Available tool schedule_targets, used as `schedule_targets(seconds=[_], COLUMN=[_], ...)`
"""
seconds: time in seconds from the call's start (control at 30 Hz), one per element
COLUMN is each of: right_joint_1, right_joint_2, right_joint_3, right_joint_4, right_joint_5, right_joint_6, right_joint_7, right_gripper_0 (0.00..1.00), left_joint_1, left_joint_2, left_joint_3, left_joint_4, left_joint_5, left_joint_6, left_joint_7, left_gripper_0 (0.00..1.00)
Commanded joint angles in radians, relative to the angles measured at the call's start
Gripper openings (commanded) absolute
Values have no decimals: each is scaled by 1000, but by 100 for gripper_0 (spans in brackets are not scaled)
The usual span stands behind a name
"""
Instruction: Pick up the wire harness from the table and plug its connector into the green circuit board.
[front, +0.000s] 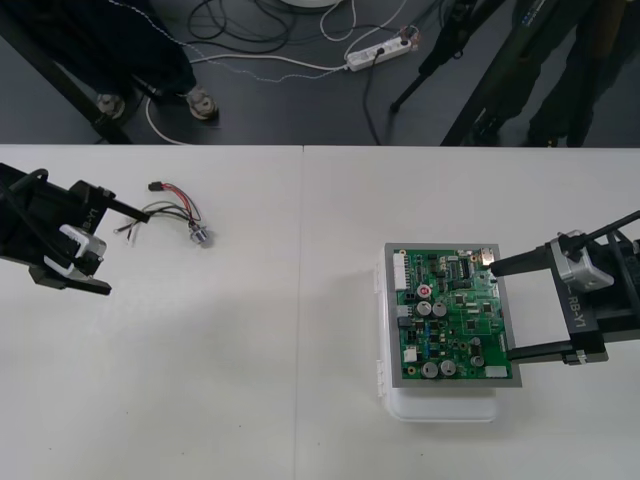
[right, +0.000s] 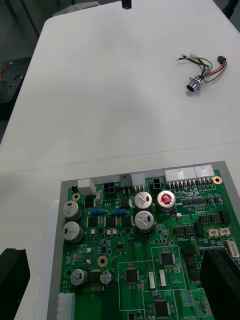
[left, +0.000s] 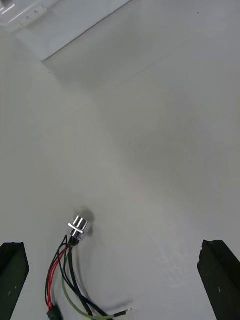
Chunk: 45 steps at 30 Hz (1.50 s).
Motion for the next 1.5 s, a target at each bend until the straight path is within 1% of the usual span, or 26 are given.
schedule_targets(seconds=[0.03, 0.1, 0.23, 0.53, 0.77, 0.93, 1.1, 1.37, 1.5], right_joint_1=[-52, -70, -82, -131, -134, -133, -134, -138, -141], right_joint_2=[14, 14, 14, 26, 49, 120, 155, 227, 229], right_joint_3=[-17, -11, -11, -13, -17, -39, -43, -60, -59], right_joint_4=[25, 65, 97, 179, 180, 180, 180, 180, 180], right_joint_5=[-62, -106, -160, -270, -287, -295, -299, -287, -286], right_joint_6=[-8, -10, -10, -10, -10, -10, -10, -10, -10], right_joint_7=[54, 54, 56, 46, 46, 37, 26, 33, 45], right_gripper_0=[100, 100, 100, 100, 100, 100, 100, 100, 100], left_joint_1=[-70, -87, -135, -273, -317, -336, -357, -426, -463], left_joint_2=[49, 49, 64, 123, 132, 143, 156, 184, 193], left_joint_3=[27, 16, -27, -208, -266, -297, -347, -489, -559], left_joint_4=[0, -3, -3, -3, -3, -6, -9, -37, -54], left_joint_5=[-52, -78, -107, -124, -145, -159, -165, -188, -207], left_joint_6=[-32, -32, -31, 64, 112, 141, 178, 265, 316], left_joint_7=[-200, -258, -347, -575, -763, -934, -1083, -1350, -1454], left_gripper_0=[100, 100, 100, 100, 100, 100, 100, 100, 100])
